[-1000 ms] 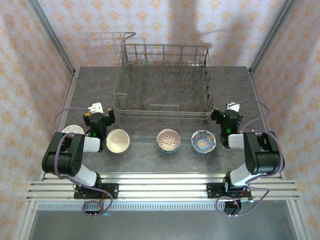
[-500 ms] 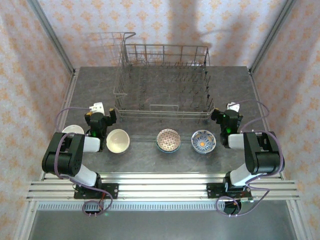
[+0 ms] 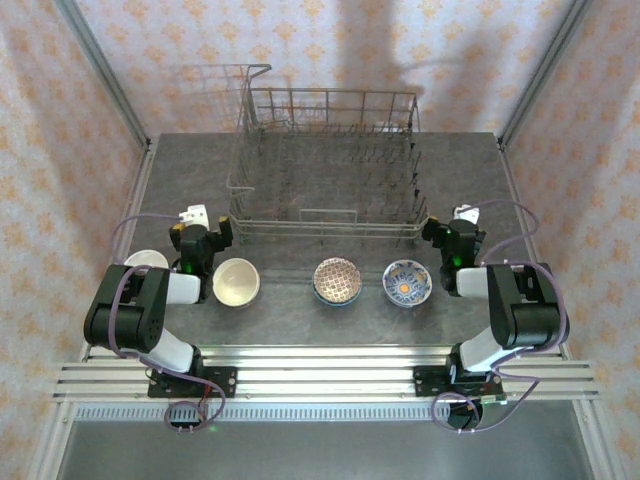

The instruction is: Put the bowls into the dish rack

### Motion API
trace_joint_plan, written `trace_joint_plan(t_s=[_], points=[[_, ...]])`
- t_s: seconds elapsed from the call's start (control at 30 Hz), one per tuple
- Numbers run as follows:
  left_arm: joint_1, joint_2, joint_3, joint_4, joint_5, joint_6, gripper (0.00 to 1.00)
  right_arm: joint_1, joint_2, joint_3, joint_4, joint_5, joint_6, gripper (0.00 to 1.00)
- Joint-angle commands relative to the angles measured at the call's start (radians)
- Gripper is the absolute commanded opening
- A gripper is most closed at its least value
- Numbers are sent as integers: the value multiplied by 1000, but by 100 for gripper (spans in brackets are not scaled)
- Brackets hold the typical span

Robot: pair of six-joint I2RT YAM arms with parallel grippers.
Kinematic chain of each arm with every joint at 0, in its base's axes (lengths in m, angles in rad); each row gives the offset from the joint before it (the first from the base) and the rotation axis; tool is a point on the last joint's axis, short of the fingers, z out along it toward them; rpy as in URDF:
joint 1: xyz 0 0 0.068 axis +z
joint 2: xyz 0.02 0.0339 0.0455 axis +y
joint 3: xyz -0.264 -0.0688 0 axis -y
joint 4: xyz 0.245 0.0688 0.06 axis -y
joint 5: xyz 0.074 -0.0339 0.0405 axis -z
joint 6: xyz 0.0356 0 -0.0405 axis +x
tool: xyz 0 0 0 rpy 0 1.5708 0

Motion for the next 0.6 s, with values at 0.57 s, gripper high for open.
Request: trace_joint_plan(t_s=[0.57], points=[[8,-626,112,-607,-218,-101,99,4,-444,329,-792,144,58,99]])
